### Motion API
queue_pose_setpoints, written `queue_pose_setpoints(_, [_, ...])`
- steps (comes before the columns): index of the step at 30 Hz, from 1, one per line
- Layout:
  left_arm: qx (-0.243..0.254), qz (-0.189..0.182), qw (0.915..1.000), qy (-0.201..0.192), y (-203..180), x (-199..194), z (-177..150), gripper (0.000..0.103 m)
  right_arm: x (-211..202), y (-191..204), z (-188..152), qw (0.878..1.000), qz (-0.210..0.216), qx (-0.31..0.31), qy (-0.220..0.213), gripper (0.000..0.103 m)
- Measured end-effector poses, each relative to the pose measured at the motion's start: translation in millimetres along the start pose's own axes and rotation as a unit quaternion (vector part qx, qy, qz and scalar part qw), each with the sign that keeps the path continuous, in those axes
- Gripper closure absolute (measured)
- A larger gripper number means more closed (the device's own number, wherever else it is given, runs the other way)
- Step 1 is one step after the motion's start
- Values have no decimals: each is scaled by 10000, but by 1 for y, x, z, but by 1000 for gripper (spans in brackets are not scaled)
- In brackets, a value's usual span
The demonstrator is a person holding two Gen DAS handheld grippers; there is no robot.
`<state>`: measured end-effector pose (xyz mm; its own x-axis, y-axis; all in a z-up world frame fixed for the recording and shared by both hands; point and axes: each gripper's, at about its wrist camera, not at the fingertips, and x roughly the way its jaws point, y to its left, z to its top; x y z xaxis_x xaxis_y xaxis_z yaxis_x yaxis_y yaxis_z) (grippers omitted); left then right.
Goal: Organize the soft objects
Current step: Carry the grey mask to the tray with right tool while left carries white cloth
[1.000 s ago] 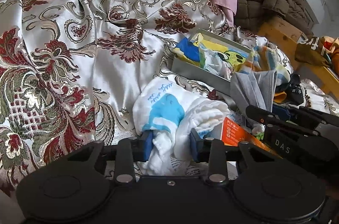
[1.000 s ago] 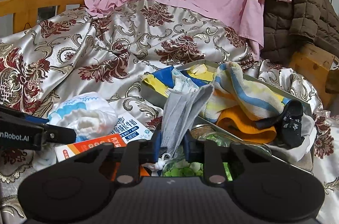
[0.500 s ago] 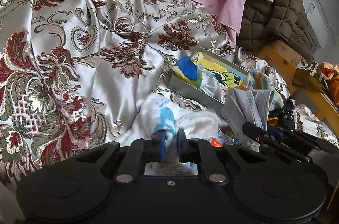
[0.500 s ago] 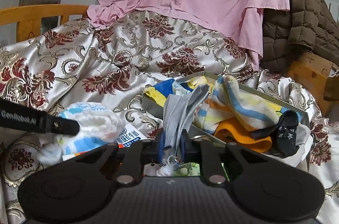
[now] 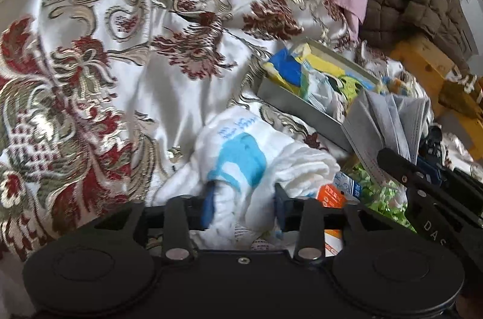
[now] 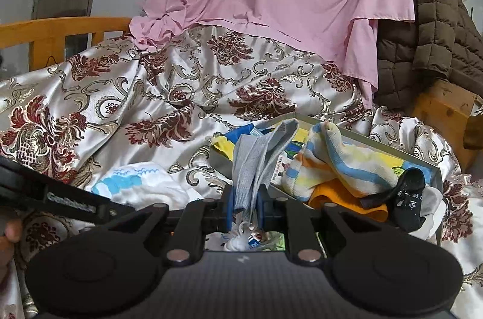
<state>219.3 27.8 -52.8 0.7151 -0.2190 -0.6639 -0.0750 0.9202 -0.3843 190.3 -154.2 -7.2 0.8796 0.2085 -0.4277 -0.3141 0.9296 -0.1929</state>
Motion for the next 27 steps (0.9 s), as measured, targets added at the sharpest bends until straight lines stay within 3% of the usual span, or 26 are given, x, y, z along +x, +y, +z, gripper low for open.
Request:
queue_pose_setpoints(3, [45, 129, 9999, 17, -5, 3, 0, 57, -1, 0, 1, 10000, 45, 20, -10, 86])
queue_pose_setpoints(5, [93, 272, 9996, 18, -8, 5, 0, 79, -2, -1, 2, 10000, 70, 57, -34, 86])
queue_pose_setpoints(8, [-17, 216, 9998, 1, -9, 3, 0, 89, -5, -7, 4, 9998, 104, 149, -92, 86])
queue_pose_setpoints(17, [-225, 236, 9970, -706, -26, -26, 1, 91, -14, -32, 12, 9979, 141, 549, -303, 86])
queue_pose_setpoints(22, [-206, 26, 9927, -1192, -45, -40, 12, 91, -19, -54, 17, 9954, 91, 848, -442, 86])
queue_pose_setpoints(27, [-78, -191, 9901, -1389, -76, -37, 29, 91, -21, -80, 17, 9928, 34, 1059, -559, 86])
